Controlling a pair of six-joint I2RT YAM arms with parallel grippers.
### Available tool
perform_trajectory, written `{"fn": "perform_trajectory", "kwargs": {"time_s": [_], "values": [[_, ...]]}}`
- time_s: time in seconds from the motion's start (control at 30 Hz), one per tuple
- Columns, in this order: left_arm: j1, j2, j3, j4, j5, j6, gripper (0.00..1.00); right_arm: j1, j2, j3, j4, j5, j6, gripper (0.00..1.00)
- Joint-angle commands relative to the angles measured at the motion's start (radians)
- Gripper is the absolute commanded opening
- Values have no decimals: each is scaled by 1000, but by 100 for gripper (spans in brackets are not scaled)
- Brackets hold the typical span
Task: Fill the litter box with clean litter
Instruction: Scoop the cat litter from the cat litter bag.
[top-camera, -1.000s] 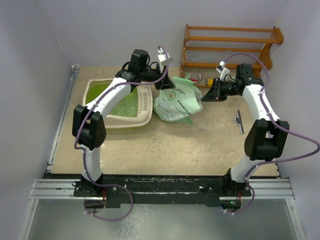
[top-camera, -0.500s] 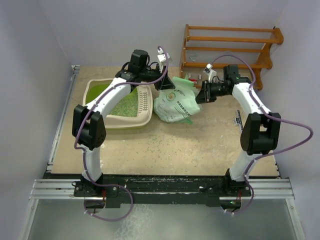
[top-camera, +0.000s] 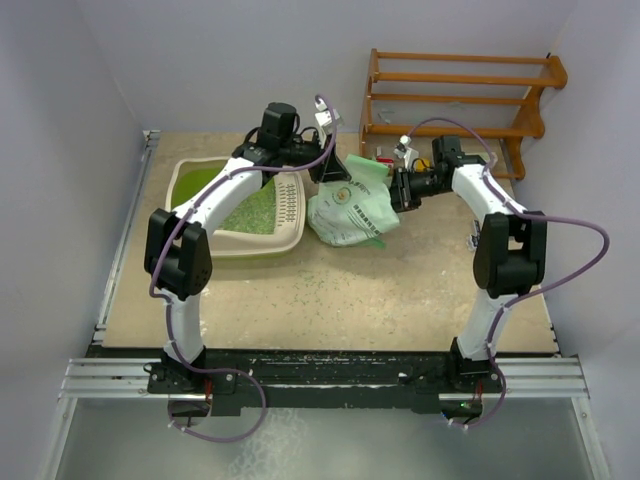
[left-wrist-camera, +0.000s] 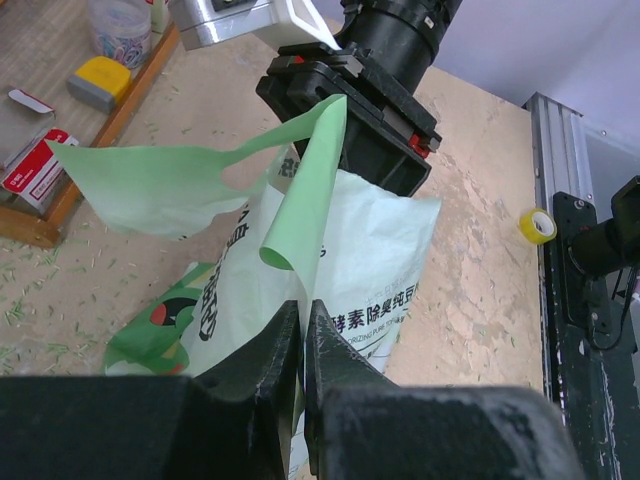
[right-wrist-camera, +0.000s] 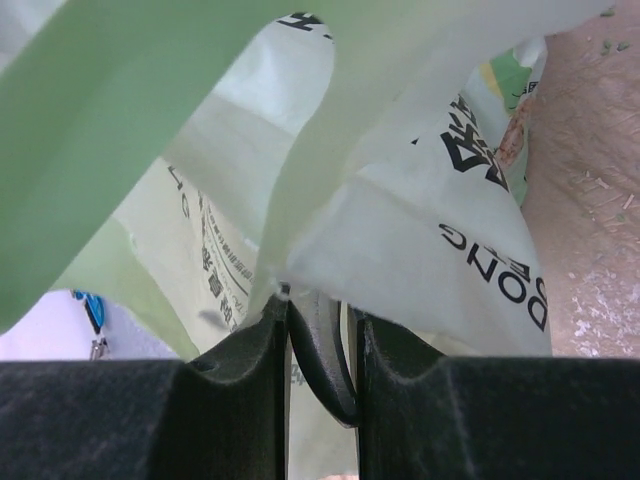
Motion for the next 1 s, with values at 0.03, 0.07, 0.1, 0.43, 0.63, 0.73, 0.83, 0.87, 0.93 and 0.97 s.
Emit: {"fn": "perform_trajectory", "kwargs": {"time_s": [0.03, 0.07, 0.1, 0.43, 0.63, 0.73, 0.83, 0.87, 0.93, 0.97], "values": [[-25, -29, 4, 31, 14, -9, 3, 22, 102, -32, 38, 309, -37, 0], [-31, -25, 8, 27, 13, -9, 3, 22, 103, -41, 45, 310, -36, 0], [-36, -20, 11, 26, 8, -9, 3, 22, 101, -49, 48, 304, -37, 0], [-73, 11, 18, 57, -5, -32, 3, 22, 83, -90, 70, 186, -26, 0], [-76, 11, 14, 59, -11, -33, 3, 22, 94, -78, 40, 8, -42, 0], [-76, 11, 10, 59, -13, -32, 3, 18, 94, -72, 36, -104, -35, 0], [-76, 13, 11, 59, -14, -30, 3, 9, 92, -64, 39, -202, -20, 0], [-76, 14, 13, 61, -15, -31, 3, 5, 89, -60, 39, -233, -18, 0], [-76, 15, 13, 66, -15, -35, 3, -4, 86, -59, 40, -288, -19, 0], [-76, 14, 13, 68, -17, -37, 3, -7, 82, -60, 40, -314, -21, 0]]}}
